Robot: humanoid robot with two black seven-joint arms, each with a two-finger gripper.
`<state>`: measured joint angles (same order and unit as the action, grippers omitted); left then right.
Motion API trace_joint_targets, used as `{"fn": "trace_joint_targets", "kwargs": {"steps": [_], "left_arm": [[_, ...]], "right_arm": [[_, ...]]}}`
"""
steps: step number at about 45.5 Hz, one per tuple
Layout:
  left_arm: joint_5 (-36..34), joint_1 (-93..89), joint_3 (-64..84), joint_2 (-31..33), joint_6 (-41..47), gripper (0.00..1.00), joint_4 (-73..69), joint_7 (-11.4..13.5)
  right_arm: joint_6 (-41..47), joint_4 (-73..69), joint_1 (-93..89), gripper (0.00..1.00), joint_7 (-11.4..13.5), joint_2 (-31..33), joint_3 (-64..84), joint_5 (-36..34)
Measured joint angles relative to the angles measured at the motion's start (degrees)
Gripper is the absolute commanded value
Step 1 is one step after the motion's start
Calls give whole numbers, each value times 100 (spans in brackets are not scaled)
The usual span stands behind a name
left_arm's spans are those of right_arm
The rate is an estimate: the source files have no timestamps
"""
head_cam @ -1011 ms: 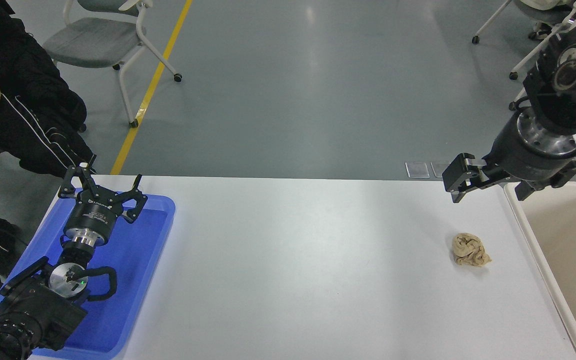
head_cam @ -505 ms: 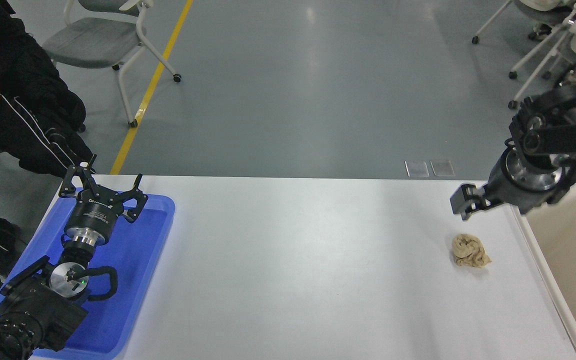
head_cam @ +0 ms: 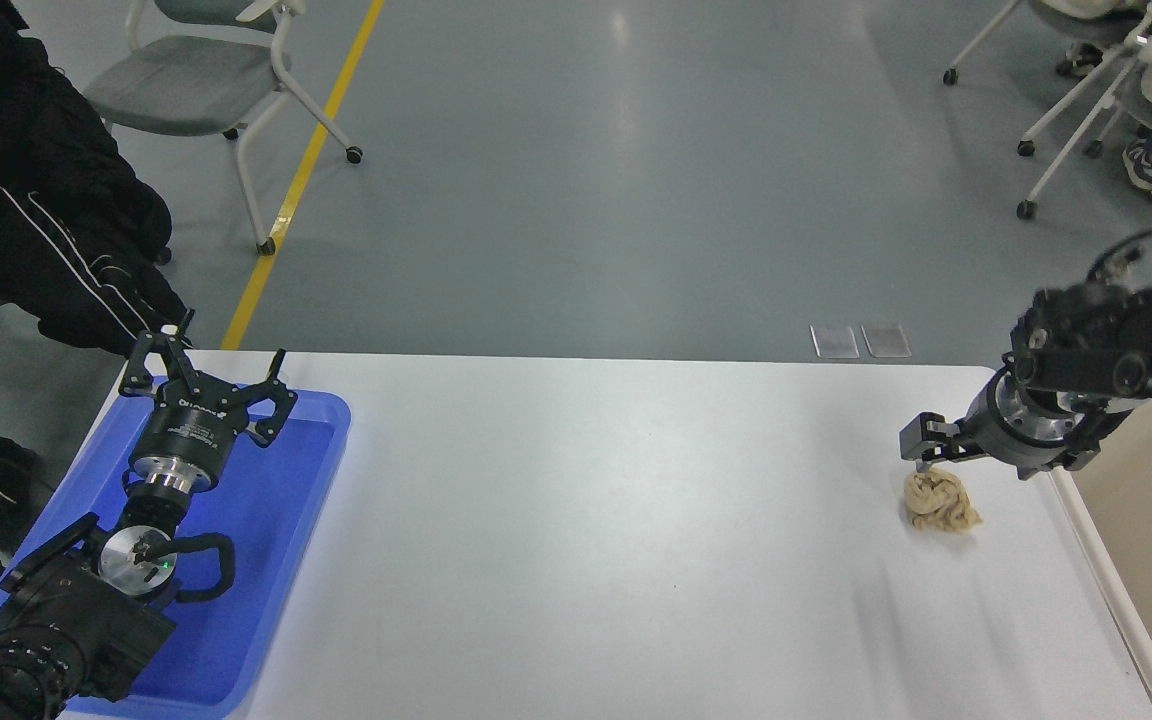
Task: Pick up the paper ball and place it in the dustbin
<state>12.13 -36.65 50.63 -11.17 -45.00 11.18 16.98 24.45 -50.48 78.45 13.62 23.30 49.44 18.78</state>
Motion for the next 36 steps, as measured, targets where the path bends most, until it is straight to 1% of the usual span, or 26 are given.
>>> {"fn": "trace_joint_targets", "kwargs": {"steps": [18, 30, 36], "left_arm": [[0, 0, 0, -5, 0, 100, -1, 8], [0, 0, 0, -6, 0, 100, -2, 7], [0, 0, 0, -7, 0, 100, -3, 7]], "right_arm": [[-25, 1629, -1215, 100, -93, -538, -795, 43], [-118, 2284, -1561, 100, -190, -797, -1003, 120], [-239, 2480, -1684, 100, -212, -892, -1016, 357]]}}
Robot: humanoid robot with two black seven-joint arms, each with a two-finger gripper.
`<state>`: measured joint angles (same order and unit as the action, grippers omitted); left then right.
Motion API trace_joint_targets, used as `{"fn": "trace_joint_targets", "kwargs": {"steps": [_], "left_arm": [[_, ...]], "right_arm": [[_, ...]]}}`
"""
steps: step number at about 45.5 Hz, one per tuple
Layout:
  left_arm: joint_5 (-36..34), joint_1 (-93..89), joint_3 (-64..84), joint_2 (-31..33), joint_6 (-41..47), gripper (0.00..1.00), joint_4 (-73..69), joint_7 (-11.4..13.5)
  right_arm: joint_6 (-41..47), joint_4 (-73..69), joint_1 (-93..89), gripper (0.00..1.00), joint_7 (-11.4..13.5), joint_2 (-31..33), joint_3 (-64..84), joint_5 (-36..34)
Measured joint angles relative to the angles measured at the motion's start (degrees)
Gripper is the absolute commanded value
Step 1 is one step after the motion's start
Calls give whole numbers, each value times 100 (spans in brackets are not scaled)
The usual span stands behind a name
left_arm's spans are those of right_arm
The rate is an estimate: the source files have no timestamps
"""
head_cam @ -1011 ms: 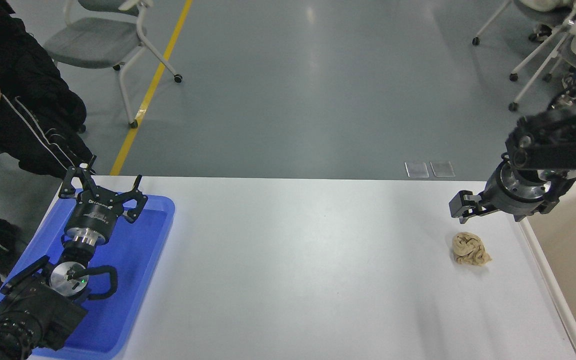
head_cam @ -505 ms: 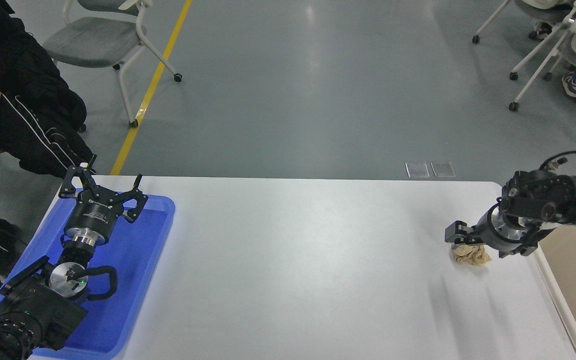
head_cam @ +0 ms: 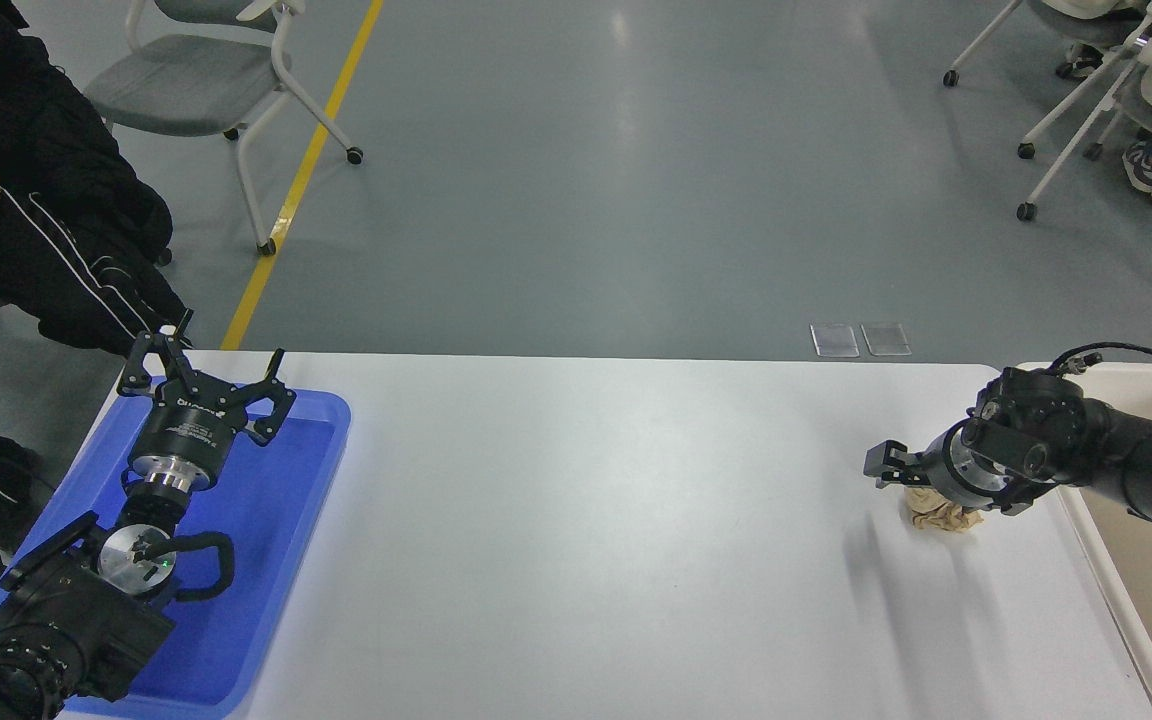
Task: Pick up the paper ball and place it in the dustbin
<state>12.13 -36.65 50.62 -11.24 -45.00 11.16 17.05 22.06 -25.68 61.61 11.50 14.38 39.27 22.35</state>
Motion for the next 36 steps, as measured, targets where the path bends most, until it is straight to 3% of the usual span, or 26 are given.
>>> {"fn": "trace_joint_targets", "kwargs": {"steps": [16, 22, 24, 28, 34, 36], "left_arm": [[0, 0, 0, 1, 0, 100, 0, 0], [0, 0, 0, 1, 0, 100, 0, 0], [0, 0, 0, 2, 0, 100, 0, 0], [0, 0, 0, 3, 0, 100, 0, 0], [0, 0, 0, 2, 0, 100, 0, 0], [0, 0, 0, 2, 0, 100, 0, 0]], "right_arm": [[-380, 199, -279, 100, -15, -183, 6, 711], [-462, 310, -380, 93, -15, -247, 37, 865], [-483, 356, -416, 83, -15, -274, 46, 904], [-505, 421, -466, 53, -15, -312, 60, 957], [-480, 480, -511, 0, -16, -345, 74, 1006], [-445, 491, -523, 0, -16, -353, 77, 1015]]}}
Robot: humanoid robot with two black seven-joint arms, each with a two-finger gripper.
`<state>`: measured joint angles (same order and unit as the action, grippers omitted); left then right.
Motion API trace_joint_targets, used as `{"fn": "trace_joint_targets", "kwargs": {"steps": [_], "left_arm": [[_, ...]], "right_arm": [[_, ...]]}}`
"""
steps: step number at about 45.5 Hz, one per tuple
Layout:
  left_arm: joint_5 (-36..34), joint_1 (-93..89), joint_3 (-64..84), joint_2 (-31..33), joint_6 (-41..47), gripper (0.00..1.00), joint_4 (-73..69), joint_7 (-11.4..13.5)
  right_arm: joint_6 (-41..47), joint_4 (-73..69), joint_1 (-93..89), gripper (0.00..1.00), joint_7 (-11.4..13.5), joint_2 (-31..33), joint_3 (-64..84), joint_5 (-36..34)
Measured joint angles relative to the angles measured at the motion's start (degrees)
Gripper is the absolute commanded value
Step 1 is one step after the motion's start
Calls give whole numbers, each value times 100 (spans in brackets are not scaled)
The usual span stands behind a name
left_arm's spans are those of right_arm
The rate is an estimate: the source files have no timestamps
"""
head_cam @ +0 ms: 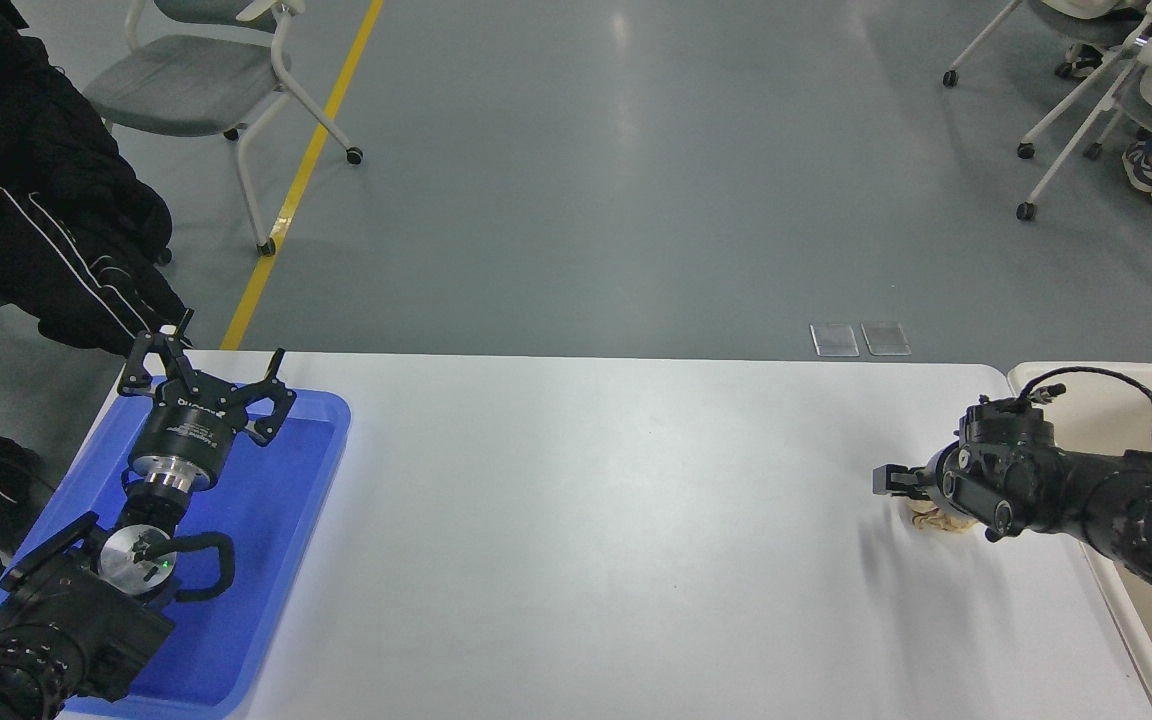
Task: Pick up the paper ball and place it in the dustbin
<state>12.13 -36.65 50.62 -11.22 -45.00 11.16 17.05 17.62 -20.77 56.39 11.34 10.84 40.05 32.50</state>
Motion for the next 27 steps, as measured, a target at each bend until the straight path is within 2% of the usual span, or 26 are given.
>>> {"fn": "trace_joint_targets", "kwargs": {"steps": [27], "left_arm": [[0, 0, 0, 0, 0, 100, 0, 0]], "right_arm": [[560, -148, 351, 0, -7, 135, 17, -40]]}}
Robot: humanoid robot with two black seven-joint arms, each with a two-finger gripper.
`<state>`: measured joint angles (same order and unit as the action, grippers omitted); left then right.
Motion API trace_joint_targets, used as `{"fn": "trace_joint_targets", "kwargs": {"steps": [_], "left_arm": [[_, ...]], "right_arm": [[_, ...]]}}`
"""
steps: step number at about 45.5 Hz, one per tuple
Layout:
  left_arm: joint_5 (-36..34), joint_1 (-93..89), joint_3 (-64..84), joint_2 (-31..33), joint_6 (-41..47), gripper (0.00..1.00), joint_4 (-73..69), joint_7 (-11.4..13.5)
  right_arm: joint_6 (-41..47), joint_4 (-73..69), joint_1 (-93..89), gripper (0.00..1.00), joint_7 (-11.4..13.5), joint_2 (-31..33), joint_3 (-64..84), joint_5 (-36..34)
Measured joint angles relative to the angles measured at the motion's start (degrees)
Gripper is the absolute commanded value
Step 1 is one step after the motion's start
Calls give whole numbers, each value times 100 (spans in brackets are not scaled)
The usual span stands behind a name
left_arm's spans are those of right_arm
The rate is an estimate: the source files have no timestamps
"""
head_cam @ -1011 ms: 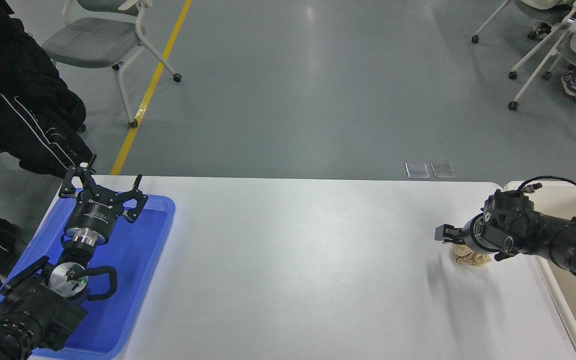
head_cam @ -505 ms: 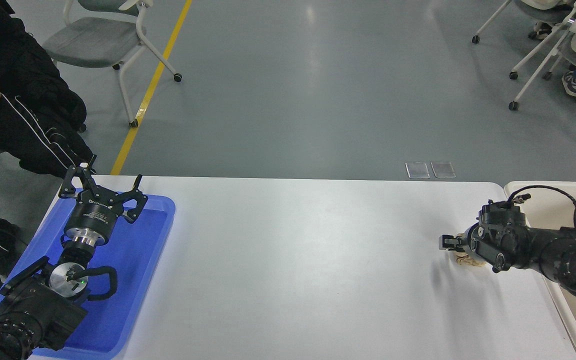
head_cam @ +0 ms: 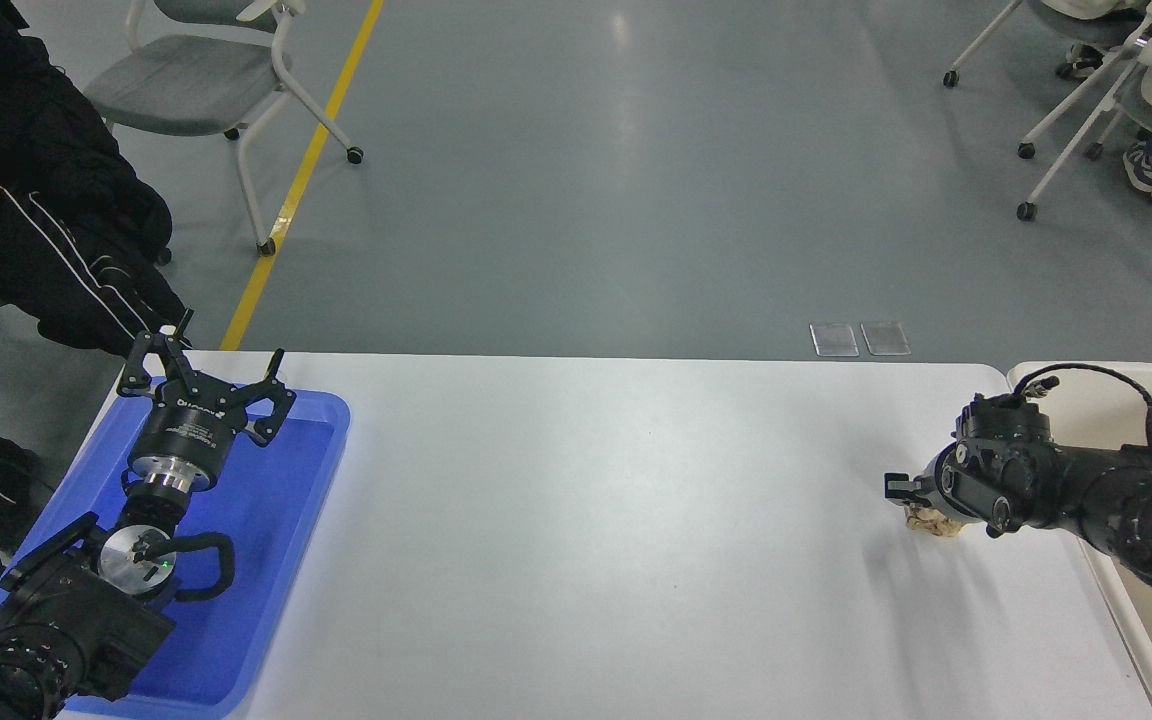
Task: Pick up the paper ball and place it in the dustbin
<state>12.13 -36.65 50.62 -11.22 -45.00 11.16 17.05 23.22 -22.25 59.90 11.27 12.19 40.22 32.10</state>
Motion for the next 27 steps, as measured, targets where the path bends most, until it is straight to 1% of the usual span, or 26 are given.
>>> {"fn": "trace_joint_targets", "kwargs": {"steps": [8, 19, 27], "left_arm": [[0, -1, 0, 1, 0, 100, 1, -2], [1, -1, 0, 5, 0, 100, 1, -9], [1, 0, 0, 6, 0, 100, 0, -9]], "right_arm": [[167, -946, 619, 0, 5, 540, 81, 28], [261, -3211, 2183, 0, 0, 1396, 675, 24], [396, -4919, 3760, 0, -4, 1896, 1264, -16]]}}
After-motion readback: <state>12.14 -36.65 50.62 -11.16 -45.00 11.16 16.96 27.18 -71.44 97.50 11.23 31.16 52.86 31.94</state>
